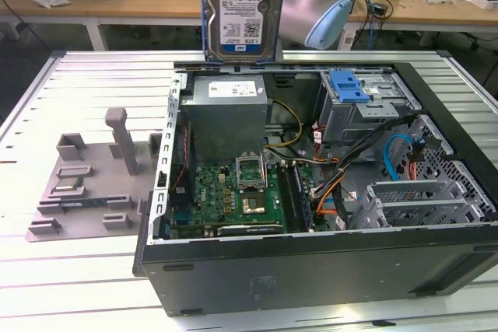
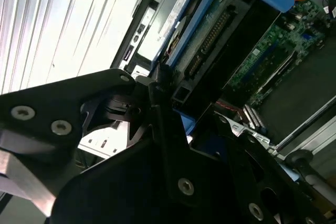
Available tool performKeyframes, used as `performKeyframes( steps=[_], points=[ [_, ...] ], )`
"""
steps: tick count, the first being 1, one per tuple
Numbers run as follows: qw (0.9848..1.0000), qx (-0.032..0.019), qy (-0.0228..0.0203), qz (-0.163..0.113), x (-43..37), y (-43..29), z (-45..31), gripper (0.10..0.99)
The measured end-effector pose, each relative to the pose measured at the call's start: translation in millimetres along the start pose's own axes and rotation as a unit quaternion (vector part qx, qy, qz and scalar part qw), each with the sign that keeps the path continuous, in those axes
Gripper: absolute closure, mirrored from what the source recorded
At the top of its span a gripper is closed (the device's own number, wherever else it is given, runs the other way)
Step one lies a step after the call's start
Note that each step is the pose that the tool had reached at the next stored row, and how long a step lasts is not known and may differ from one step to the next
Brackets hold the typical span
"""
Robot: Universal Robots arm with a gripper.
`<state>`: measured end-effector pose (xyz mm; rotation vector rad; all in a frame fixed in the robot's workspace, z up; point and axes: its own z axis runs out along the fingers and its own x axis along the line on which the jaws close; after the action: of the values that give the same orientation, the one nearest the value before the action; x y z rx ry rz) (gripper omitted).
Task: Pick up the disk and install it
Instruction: 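Pick up the disk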
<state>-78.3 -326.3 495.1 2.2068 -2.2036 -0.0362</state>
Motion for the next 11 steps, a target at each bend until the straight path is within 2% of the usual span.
performKeyframes(
  steps=[2,5,11],
  points=[
    [1.0,-0.0006,0.0,0.0,0.1,-9.2,0.0,0.722],
    [1.0,-0.001,-0.0002,0.0,5.8,-10.0,0.2,0.722],
    [1.0,-0.001,-0.0021,0.0,27.8,-10.3,0.9,0.722]
  ],
)
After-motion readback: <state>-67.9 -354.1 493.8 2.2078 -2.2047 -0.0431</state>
